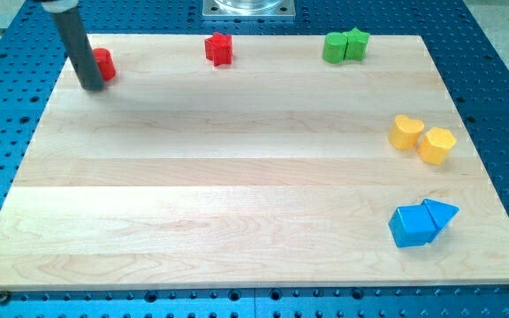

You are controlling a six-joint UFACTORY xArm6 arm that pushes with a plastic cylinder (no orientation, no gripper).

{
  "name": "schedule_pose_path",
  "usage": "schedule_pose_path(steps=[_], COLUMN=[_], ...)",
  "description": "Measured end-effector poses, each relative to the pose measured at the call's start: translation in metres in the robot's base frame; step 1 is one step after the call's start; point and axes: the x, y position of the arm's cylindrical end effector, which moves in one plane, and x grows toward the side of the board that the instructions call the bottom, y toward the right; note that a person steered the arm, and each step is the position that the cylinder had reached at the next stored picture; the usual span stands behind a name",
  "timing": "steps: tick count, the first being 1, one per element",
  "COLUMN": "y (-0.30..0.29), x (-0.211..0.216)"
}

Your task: Place the green circle below the red star

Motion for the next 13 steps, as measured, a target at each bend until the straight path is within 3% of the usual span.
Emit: schedule_pose_path(steps=[1,5,7,9,11,13], y=[0.0,0.036,0.051,0.096,0.218,0.235], x=[-0.033,0.028,0.028,0.035,0.036,0.057])
